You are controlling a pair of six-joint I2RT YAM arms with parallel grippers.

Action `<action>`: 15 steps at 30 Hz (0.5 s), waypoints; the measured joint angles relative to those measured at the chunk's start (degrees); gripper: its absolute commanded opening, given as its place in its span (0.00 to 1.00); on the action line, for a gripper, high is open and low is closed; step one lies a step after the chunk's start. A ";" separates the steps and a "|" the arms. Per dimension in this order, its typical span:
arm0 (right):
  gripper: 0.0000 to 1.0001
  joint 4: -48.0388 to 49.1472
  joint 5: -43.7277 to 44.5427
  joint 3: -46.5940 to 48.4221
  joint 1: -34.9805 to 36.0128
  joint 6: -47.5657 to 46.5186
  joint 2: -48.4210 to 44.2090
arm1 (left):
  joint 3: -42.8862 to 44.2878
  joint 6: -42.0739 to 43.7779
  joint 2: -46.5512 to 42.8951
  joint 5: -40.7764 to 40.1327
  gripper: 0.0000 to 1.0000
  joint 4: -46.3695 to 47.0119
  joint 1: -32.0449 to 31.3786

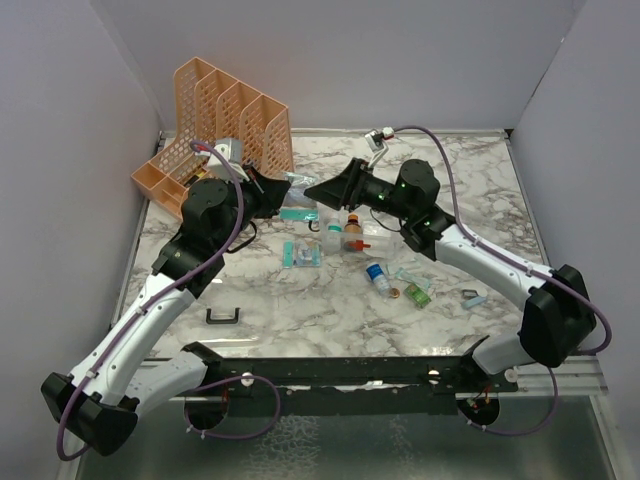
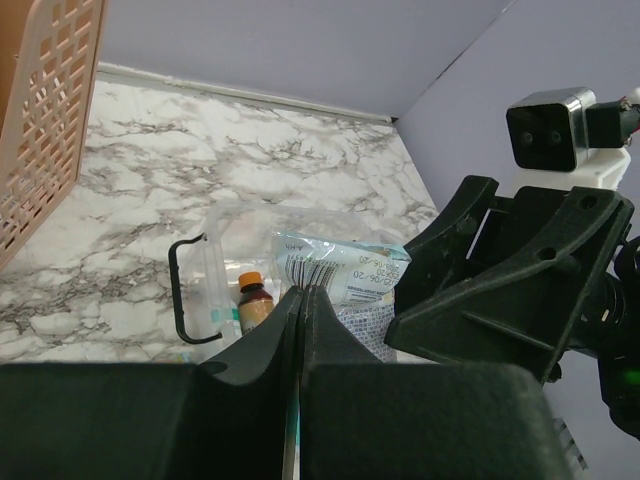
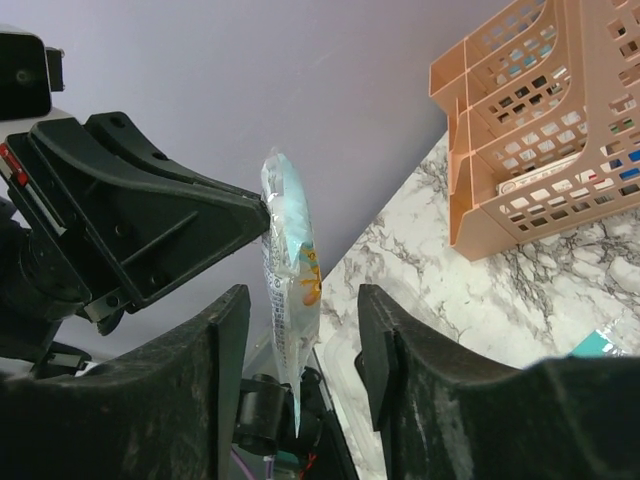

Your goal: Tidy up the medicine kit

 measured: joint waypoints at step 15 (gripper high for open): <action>0.12 0.74 1.01 2.19 -0.02 2.99 2.45 | -0.48 -1.11 0.33 0.83 0.06 1.38 0.02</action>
